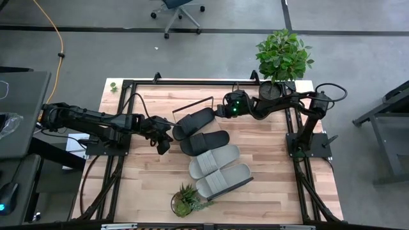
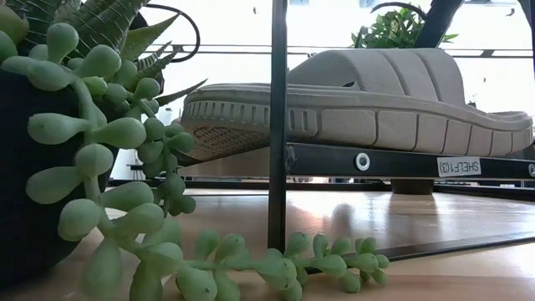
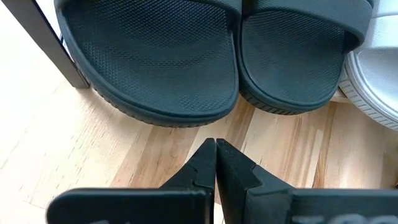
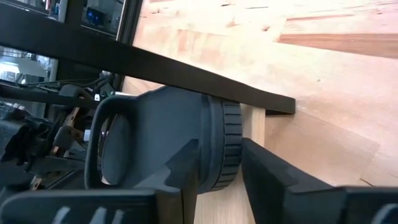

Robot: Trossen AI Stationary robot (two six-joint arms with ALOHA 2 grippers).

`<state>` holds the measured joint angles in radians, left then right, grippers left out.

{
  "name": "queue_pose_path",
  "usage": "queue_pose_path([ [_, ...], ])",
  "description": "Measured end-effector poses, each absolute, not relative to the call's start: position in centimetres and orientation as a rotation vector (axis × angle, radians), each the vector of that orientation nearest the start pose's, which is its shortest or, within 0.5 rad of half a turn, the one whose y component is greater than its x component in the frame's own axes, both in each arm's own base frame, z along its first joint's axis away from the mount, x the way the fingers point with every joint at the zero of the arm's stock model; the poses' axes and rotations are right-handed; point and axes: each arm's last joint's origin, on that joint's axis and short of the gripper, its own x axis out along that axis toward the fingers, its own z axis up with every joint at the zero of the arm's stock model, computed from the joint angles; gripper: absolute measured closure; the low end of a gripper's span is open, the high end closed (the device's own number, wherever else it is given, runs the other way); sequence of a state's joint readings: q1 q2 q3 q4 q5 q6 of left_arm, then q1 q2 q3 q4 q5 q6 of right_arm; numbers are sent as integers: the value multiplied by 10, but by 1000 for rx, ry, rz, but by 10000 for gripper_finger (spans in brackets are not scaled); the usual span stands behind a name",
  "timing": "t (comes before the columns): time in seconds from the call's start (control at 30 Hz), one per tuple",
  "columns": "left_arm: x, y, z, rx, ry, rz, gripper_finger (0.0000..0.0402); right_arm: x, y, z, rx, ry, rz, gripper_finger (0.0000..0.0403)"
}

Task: Pick and place slides into the shelf
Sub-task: Adjust the black slippers on the shelf

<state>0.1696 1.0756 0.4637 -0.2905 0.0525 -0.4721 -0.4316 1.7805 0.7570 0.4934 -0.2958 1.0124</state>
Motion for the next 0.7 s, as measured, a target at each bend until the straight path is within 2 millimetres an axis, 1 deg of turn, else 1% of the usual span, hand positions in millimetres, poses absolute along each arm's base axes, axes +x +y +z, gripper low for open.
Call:
queue_pose_path([
  [0.2,187,31,168,-539,858,320,401,308,-132,134,1186,406,-386,313],
  [0.47,187,30,168,-539,858,320,401,310,-123,134,1187,422,-405,313],
  [0.7,187,31,168,-543,857,322,401,304,-113,151,1122,433,-477,313],
])
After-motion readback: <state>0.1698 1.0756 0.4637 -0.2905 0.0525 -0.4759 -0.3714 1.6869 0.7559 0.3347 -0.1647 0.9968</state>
